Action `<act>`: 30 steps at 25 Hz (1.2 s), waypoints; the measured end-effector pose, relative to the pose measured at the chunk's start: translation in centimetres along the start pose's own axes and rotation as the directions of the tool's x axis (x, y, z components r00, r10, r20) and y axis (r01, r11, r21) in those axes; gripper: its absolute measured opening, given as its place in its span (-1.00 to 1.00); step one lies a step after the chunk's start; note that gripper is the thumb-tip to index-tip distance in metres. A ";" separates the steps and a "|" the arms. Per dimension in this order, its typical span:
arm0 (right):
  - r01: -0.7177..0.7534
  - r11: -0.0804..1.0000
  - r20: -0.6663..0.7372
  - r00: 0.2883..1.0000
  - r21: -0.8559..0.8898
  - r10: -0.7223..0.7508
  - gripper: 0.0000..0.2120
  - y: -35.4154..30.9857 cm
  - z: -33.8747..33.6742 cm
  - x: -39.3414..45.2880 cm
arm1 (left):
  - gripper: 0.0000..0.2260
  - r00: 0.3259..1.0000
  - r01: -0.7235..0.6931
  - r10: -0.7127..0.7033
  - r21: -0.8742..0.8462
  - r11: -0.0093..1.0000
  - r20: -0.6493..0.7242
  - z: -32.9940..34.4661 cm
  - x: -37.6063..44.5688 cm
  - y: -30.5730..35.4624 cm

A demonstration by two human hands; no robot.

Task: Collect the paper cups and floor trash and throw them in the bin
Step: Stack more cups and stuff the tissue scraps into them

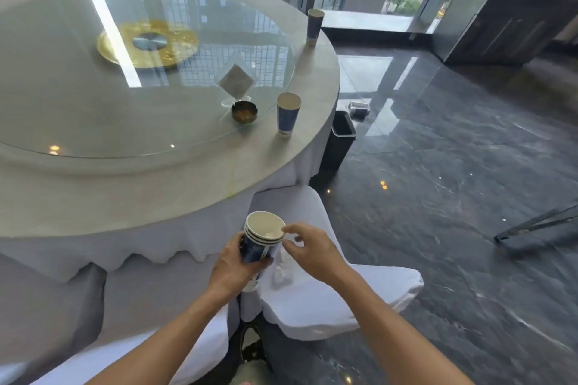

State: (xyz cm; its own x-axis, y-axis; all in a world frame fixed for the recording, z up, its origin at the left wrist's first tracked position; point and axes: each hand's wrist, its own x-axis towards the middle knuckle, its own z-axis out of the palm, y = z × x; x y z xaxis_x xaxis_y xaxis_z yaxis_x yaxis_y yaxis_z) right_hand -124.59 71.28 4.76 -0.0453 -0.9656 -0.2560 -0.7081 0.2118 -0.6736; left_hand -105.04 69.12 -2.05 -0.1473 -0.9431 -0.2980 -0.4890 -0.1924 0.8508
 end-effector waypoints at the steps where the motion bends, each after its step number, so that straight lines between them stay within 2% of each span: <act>1: -0.040 0.999 0.034 0.999 0.003 0.040 -0.69 0.7 -0.7 1.3 | -0.39 1.000 0.015 -0.015 -0.005 1.000 0.008 0.8 1.5 0.0; 8: -0.172 0.982 0.160 0.970 -0.078 0.183 -0.69 4.5 -1.6 8.7 | -0.44 0.991 0.131 -0.131 0.003 0.991 0.028 1.9 7.5 -0.9; 14: -0.199 0.955 0.253 0.934 -0.219 0.252 -0.40 9.1 2.9 13.9 | -0.43 0.969 0.246 -0.245 -0.025 0.969 0.022 3.3 9.2 -5.7; 17: -0.207 0.936 0.298 0.909 -0.283 0.291 -0.30 13.0 6.5 16.4 | -0.39 0.966 0.257 -0.255 -0.051 0.965 0.032 5.0 10.0 -7.9; 25: -0.117 0.857 0.387 0.856 -0.502 0.344 -0.24 23.7 16.7 21.0 | -0.29 0.951 0.308 -0.307 -0.048 0.950 0.040 9.8 14.8 -15.2; 30: -0.031 0.781 0.390 0.854 -0.624 0.346 -0.23 27.7 21.7 23.0 | -0.34 0.953 0.301 -0.303 -0.087 0.950 -0.017 13.3 17.3 -17.7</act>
State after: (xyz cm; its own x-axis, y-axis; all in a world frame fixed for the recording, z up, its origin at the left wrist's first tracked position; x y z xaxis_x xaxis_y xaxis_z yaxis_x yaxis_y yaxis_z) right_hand -130.00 58.25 -34.84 -0.0088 -0.6922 -0.7216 -0.9912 0.1013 -0.0851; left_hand -110.41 59.82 -27.98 0.0225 -0.8448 -0.5347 -0.4337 -0.4901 0.7561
